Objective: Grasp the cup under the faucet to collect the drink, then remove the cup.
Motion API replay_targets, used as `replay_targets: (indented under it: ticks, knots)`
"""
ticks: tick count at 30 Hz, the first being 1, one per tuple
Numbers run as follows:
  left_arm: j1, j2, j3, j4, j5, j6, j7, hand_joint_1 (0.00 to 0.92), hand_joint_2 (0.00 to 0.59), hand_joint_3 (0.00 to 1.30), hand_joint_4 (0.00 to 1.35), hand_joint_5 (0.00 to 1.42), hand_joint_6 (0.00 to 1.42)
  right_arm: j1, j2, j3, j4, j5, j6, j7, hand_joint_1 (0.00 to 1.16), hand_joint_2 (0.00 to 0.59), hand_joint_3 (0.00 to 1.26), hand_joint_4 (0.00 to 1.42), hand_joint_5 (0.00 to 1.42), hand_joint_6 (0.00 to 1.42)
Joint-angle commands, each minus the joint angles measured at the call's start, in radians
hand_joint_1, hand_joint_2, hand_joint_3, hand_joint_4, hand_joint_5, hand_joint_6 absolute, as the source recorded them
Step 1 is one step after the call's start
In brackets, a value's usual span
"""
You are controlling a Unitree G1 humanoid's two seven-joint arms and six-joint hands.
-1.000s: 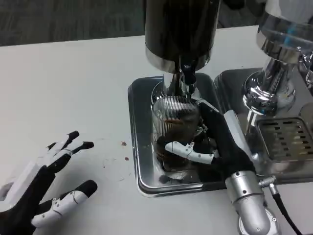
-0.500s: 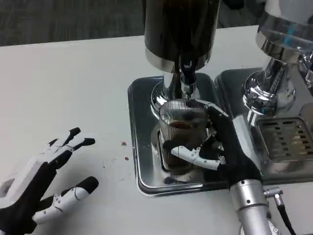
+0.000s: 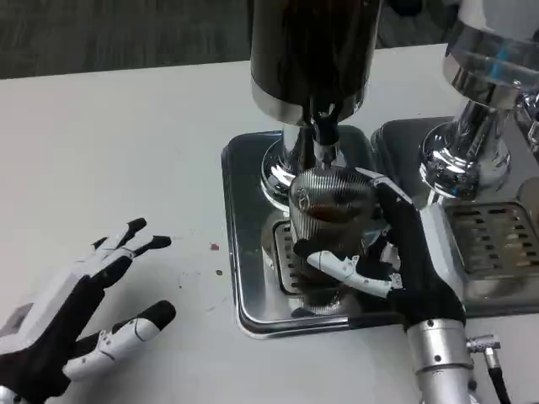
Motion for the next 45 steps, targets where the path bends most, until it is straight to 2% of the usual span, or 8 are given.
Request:
replay_targets:
  ticks: [1, 9, 20, 26, 30, 32, 37, 45]
  knots:
    - [-0.022, 0.015, -0.011, 0.027, -0.013, -0.021, -0.016, 0.002, 0.151, 0.21, 0.0, 0.03, 0.0, 0.007, 0.002, -0.008, -0.053, -0.008, -0.044, -0.034, 0.93, 0.173, 0.44, 0.53, 0.82, 1.18]
    - [-0.046, 0.033, -0.033, 0.038, 0.0, -0.028, -0.033, 0.0, 0.13, 0.11, 0.0, 0.0, 0.0, 0.076, -0.019, -0.002, -0.14, -0.017, -0.038, -0.012, 0.94, 0.173, 0.46, 0.55, 0.84, 1.21]
    - [-0.067, 0.033, -0.049, 0.065, -0.008, -0.036, -0.035, 0.0, 0.131, 0.1, 0.0, 0.0, 0.0, 0.095, -0.016, 0.009, -0.154, -0.021, -0.037, -0.004, 0.94, 0.17, 0.47, 0.56, 0.84, 1.23]
    - [-0.07, 0.037, -0.049, 0.067, -0.008, -0.037, -0.038, 0.0, 0.131, 0.1, 0.0, 0.0, 0.0, 0.149, -0.03, 0.012, -0.222, -0.004, -0.031, 0.04, 0.94, 0.167, 0.47, 0.56, 0.84, 1.23]
    - [-0.084, 0.039, -0.051, 0.088, -0.026, -0.041, -0.055, 0.0, 0.133, 0.1, 0.0, 0.0, 0.0, 0.177, -0.017, 0.004, -0.252, -0.011, -0.045, 0.022, 0.94, 0.166, 0.47, 0.56, 0.84, 1.24]
    - [-0.092, 0.042, -0.052, 0.099, -0.024, -0.045, -0.06, 0.0, 0.135, 0.1, 0.0, 0.0, 0.0, 0.183, -0.021, 0.001, -0.268, 0.003, -0.046, 0.043, 0.94, 0.166, 0.47, 0.56, 0.84, 1.24]
    - [-0.117, 0.069, -0.069, 0.087, 0.029, -0.039, -0.064, 0.0, 0.127, 0.07, 0.0, 0.0, 0.0, 0.243, -0.04, -0.008, -0.365, 0.003, -0.049, 0.059, 0.94, 0.166, 0.48, 0.56, 0.84, 1.24]
    - [-0.126, 0.118, -0.088, 0.057, 0.083, -0.046, -0.053, 0.0, 0.177, 0.0, 0.0, 0.0, 0.0, 0.299, -0.052, -0.005, -0.455, 0.005, -0.05, 0.103, 0.94, 0.164, 0.48, 0.57, 0.85, 1.24]
